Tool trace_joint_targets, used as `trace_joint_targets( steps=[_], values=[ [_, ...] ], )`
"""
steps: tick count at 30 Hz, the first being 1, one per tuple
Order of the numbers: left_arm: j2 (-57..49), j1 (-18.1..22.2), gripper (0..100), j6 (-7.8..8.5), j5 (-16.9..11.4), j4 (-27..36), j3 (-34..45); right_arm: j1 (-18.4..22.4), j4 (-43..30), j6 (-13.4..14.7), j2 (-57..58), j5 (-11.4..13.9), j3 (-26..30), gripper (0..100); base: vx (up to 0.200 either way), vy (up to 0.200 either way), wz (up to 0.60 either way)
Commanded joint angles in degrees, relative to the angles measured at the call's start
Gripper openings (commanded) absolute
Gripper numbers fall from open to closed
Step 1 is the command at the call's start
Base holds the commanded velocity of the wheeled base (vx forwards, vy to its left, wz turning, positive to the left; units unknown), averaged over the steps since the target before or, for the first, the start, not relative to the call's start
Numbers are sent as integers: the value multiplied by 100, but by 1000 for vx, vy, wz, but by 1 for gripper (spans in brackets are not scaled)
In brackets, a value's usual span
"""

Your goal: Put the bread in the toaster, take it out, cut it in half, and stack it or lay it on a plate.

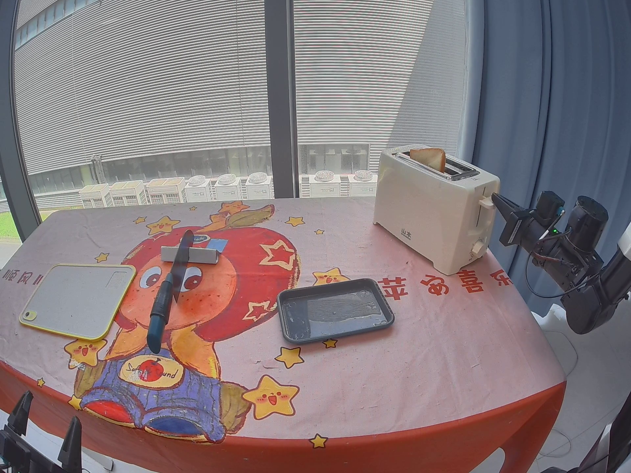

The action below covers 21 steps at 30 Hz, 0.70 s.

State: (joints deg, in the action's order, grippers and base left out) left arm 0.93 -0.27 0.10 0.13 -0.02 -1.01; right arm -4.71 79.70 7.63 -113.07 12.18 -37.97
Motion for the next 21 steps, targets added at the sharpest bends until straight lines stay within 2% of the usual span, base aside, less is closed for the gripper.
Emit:
trace_joint_targets(
  steps=[1, 15, 21],
  values=[
    [4, 0, 100, -1, 4, 2, 92, -4, -7, 2, 13, 4, 36, 0, 0, 0, 0],
    [4, 0, 100, -1, 4, 2, 92, -4, -271, -42, 48, -49, 150, 0, 0, 0, 0],
    [4, 0, 100, -1, 4, -6, 92, -4, -385, -157, 39, -110, 185, 0, 0, 0, 0]
  ],
)
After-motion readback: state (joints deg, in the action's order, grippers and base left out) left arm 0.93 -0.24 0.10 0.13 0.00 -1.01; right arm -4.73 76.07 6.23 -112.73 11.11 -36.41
